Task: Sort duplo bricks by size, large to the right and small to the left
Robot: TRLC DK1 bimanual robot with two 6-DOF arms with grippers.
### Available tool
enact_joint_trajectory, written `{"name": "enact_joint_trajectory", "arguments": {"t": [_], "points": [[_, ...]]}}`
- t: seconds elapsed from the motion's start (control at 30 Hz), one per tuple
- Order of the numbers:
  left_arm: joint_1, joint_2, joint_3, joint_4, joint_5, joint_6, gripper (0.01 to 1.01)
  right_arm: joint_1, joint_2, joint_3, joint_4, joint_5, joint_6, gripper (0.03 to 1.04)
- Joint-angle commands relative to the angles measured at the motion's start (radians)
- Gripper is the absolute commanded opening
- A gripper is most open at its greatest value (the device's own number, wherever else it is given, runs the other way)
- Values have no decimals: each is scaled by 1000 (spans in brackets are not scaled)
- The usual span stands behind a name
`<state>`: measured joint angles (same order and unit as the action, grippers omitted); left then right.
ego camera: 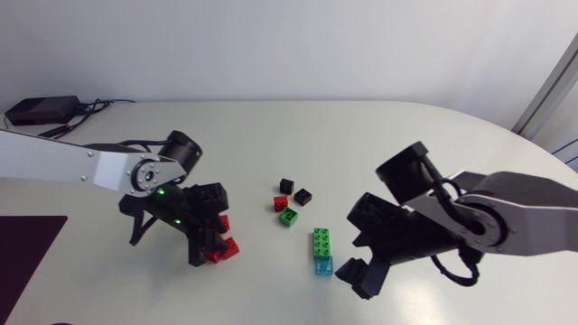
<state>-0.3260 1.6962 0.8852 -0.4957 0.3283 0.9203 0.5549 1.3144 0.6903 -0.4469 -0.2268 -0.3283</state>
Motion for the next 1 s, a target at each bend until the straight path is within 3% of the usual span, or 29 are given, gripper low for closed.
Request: {"name": "enact_joint_trajectory", "arguments": {"t": [0.0,0.13,0.27,0.43,0.53,0.6,0.67,0.77,0.83,0.97], "points": [[65,-32,-29,-29,-23,74,508,30,101,49,30,32,41,952],[73,-135,-20,-43,-15,57,677,30,236,94,70,61,54,952],[53,-210,-19,-49,11,17,782,37,279,103,70,63,75,952],[45,-274,-32,-73,34,9,787,85,315,101,74,61,98,946],[51,-303,-35,-92,37,11,787,120,344,121,66,57,115,880],[58,-328,-46,-98,44,11,787,145,367,140,65,57,129,775],[67,-352,-55,-107,51,12,787,162,378,150,79,60,149,515],[93,-379,-72,-116,63,23,787,174,394,178,79,67,156,238],[100,-392,-89,-116,64,28,787,185,394,196,77,69,160,152],[113,-420,-126,-115,64,40,787,231,424,268,30,69,150,148]]}}
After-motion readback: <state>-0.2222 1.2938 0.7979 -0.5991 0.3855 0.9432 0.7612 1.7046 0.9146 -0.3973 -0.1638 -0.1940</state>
